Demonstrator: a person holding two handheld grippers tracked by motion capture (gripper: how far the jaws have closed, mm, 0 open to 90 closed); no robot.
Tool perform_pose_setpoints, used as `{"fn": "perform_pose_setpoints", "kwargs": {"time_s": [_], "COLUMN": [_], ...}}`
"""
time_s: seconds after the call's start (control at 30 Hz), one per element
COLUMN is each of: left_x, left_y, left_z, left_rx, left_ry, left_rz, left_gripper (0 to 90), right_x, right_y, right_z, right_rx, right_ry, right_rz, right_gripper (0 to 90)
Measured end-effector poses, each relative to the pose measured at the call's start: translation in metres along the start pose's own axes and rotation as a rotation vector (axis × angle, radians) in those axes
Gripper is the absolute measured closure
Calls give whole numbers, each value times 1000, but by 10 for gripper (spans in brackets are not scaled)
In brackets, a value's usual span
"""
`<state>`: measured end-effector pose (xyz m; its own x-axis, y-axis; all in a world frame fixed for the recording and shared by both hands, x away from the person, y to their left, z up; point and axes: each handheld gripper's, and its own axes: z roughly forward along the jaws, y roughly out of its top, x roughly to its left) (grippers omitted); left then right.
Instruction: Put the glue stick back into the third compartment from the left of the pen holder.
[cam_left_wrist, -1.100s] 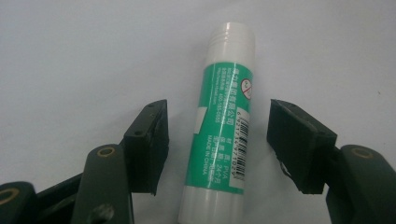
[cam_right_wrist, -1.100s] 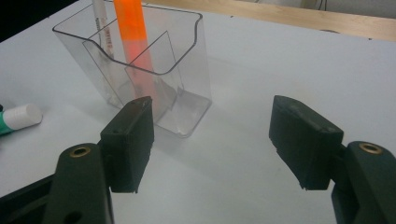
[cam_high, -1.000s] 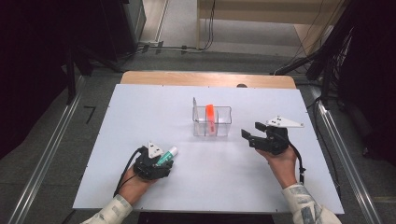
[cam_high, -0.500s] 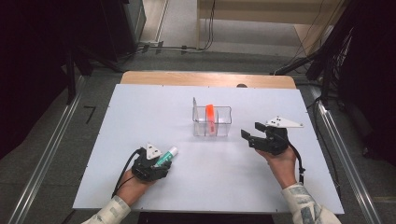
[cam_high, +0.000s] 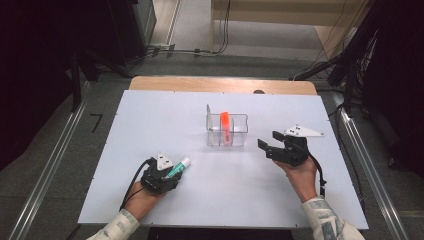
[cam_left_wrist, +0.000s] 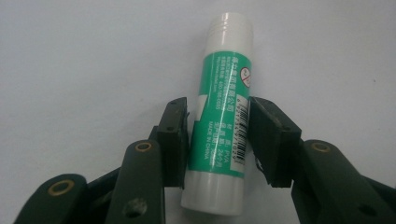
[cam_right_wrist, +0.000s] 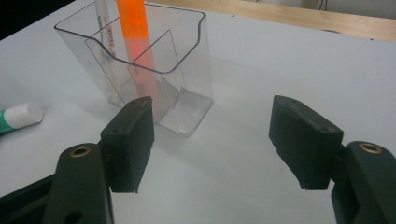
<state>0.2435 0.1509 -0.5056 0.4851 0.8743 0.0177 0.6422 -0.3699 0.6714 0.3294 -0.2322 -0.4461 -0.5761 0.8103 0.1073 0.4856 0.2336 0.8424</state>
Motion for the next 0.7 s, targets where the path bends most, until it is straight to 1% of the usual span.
{"fn": "perform_pose_setpoints", "kwargs": {"time_s": [0.03,0.17,0.37,0.5,0.7], "left_x": [0,-1,-1,-1,0], "left_y": [0,0,-1,-1,0], "left_z": [0,0,0,-1,-1], "left_rx": [3,2,-14,-18,-36], "left_ry": [-1,-6,-8,-9,-25], "left_rz": [5,4,-5,-3,-23], "left_gripper": [615,651,656,657,657], "right_x": [0,1,1,0,0], "right_y": [0,0,0,0,0], "right_z": [0,0,0,-1,-1], "right_rx": [0,-1,-1,-7,-5], "right_ry": [0,-1,0,2,3], "right_rz": [0,-1,-1,2,1], "right_gripper": [294,295,296,296,293]}}
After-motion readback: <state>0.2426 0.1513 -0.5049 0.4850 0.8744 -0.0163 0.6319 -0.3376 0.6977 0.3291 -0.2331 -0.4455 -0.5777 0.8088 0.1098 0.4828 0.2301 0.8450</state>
